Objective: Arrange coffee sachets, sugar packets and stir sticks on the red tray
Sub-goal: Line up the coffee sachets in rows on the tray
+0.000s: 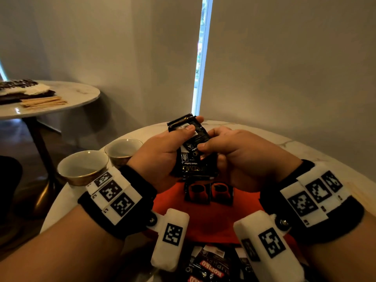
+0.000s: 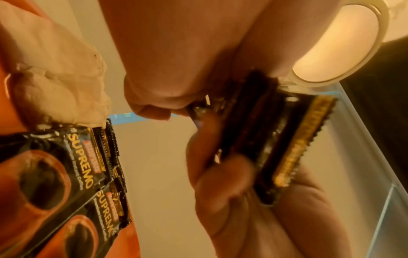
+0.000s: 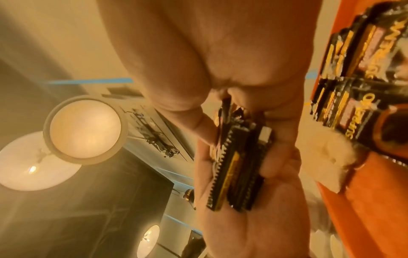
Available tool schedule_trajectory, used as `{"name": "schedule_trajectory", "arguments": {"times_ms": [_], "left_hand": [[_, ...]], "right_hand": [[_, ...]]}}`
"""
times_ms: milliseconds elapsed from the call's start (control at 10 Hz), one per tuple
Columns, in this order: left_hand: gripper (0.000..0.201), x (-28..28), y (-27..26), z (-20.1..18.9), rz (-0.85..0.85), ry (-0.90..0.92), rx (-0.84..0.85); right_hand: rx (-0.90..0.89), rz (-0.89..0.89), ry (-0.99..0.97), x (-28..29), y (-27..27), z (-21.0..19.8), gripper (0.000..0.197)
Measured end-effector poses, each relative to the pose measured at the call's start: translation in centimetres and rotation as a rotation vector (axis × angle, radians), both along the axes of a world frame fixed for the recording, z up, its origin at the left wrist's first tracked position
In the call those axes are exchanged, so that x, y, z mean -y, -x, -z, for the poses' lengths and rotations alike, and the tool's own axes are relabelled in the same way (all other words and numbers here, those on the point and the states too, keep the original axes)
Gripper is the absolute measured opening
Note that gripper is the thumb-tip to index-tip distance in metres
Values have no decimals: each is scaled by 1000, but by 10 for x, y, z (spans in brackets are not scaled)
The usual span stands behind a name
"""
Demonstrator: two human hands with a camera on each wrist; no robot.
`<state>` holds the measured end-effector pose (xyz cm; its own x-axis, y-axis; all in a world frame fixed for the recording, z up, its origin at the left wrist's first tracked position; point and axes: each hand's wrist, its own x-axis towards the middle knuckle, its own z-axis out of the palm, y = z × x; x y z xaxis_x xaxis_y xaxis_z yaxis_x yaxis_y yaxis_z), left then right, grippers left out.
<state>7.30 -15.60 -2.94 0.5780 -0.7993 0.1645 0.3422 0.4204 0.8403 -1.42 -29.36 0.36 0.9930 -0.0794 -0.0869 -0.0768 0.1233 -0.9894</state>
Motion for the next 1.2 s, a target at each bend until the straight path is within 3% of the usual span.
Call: {"name": "schedule_trajectory", "arguments": {"times_ms": [100, 200, 300, 400, 500, 600, 800, 1100, 1200], "left_hand": [[35, 1, -2, 4, -32, 4, 55], [82, 0, -5, 6, -104, -78, 177], [88, -2, -10, 0, -215, -85, 119], [49, -9, -18, -4, -355, -163, 224], [53, -13, -31, 5, -398, -202, 299], [60, -10, -30, 2, -391, -189, 209], [28, -8, -18, -15, -459, -326, 101], [19, -5, -36, -30, -441, -1122, 616], [25, 2, -37, -28, -409, -1283, 753]], "right_hand": [[-6, -54, 6, 0, 1, 0, 21], [-5, -67, 17, 8, 1, -2, 33], [49, -23, -45, 27, 3, -7, 39], [79, 200, -148, 55, 3, -4, 22], [17, 454, -231, 82, 0, 15, 21], [-87, 566, -253, 96, -2, 34, 18], [-219, 536, -345, 107, 2, 54, 16], [-212, 493, -369, 110, 5, 57, 21], [-213, 477, -377, 108, 7, 57, 23]]}}
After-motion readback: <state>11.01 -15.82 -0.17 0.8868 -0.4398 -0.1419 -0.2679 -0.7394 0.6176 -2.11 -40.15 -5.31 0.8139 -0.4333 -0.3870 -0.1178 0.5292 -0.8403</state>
